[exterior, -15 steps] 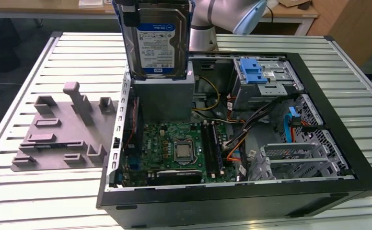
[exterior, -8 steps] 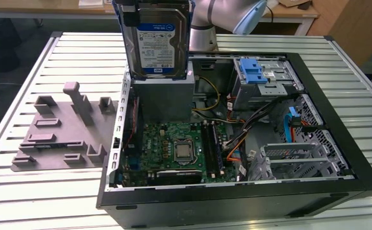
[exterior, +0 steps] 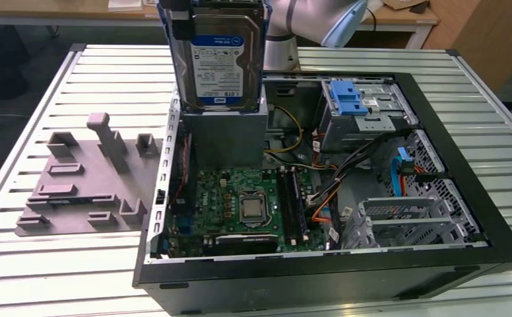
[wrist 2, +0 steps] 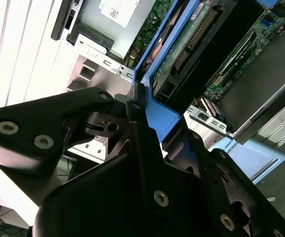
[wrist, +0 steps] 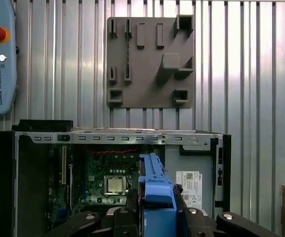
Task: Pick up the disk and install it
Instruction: 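Pick up the disk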
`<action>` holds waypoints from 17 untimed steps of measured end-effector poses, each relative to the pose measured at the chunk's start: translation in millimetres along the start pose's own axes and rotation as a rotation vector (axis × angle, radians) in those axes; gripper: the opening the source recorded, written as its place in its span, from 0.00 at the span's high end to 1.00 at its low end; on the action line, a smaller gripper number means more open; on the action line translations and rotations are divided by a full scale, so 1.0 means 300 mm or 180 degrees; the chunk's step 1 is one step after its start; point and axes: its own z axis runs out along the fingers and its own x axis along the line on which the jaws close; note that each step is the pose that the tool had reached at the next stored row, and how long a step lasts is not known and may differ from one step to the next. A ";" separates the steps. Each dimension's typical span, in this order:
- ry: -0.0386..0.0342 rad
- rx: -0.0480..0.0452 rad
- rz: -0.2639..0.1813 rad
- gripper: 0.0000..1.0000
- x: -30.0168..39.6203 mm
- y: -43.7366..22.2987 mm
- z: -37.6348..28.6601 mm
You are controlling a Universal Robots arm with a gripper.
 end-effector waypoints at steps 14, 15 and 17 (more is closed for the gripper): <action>0.0000 0.0000 0.0000 0.64 0.018 -0.137 -0.002; 0.0000 0.0000 0.0000 0.64 0.026 -0.137 -0.002; 0.0000 0.0000 0.0000 0.64 0.042 -0.138 -0.001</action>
